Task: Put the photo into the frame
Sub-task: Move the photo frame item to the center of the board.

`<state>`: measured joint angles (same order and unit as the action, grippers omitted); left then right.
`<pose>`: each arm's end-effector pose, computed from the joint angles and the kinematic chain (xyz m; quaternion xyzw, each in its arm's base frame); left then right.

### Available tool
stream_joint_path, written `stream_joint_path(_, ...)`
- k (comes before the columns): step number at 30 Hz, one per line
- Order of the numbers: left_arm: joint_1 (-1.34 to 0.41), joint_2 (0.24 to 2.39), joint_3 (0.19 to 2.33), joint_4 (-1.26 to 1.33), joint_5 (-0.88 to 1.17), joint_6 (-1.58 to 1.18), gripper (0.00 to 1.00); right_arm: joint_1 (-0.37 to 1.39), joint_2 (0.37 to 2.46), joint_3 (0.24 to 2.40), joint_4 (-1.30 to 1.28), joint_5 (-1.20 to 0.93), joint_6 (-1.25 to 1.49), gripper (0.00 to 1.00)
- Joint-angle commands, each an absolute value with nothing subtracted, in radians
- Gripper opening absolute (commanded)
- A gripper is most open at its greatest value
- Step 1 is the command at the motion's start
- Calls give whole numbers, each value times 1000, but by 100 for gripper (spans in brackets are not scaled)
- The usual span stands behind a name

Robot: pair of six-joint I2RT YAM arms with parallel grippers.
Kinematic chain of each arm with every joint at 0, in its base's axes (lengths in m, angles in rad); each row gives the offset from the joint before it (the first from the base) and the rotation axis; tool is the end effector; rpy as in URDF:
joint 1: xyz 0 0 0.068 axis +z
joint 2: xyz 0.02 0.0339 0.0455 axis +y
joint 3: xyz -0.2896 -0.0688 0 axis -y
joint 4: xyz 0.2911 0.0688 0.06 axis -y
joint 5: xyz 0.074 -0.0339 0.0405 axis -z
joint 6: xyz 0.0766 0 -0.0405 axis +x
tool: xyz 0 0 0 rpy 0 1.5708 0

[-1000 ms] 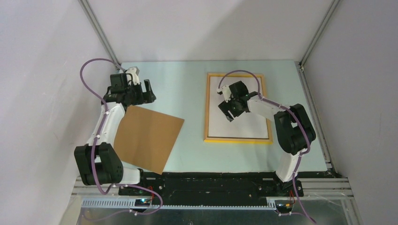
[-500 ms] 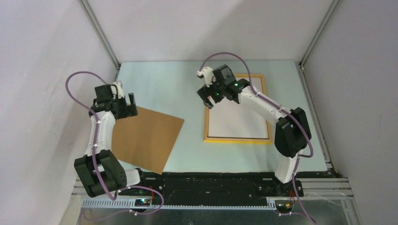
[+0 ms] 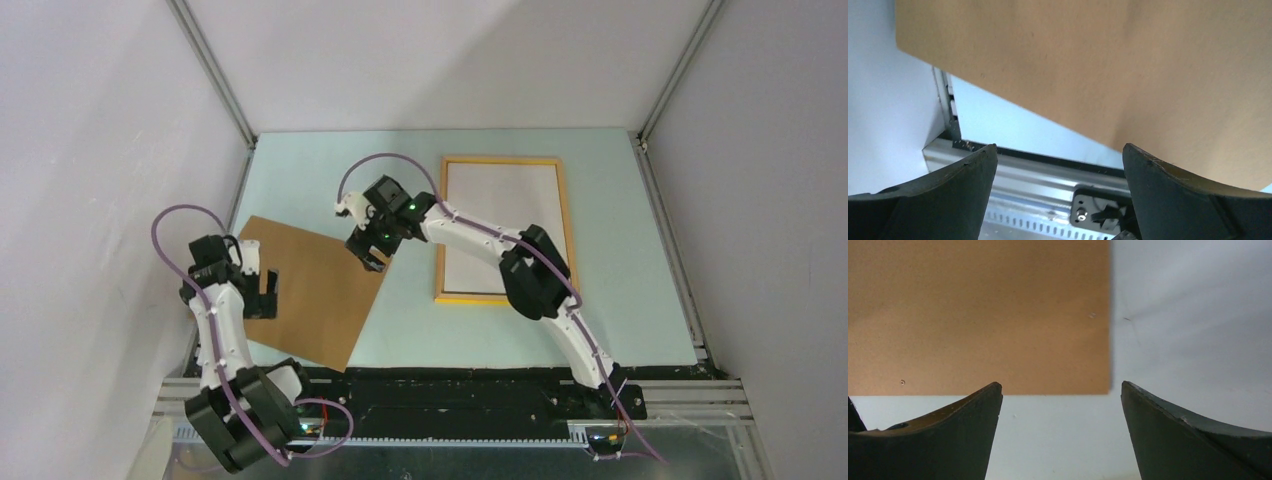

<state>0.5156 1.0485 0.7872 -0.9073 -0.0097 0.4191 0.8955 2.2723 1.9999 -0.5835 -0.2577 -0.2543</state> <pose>0.2008 0.1146 0.2087 -0.0482 0.9786 0.0942 0.1762 0.3601 0.4809 0.2024 -0.5429 0.7552 0.2236 0.2914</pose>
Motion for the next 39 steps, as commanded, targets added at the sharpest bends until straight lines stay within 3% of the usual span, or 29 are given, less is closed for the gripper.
stream_joint_path(1,523,966,718,-950,-109,611,100,920,2347,2115,-614,-306,-238,93)
stream_joint_path(15,535,1102,613,-918,-111,806,100,930,2420,2169,-633,-302,-238,92)
stream_joint_path(39,570,1389,642,-712,7,726,100,893,2423,2166,-646,-301,-213,93)
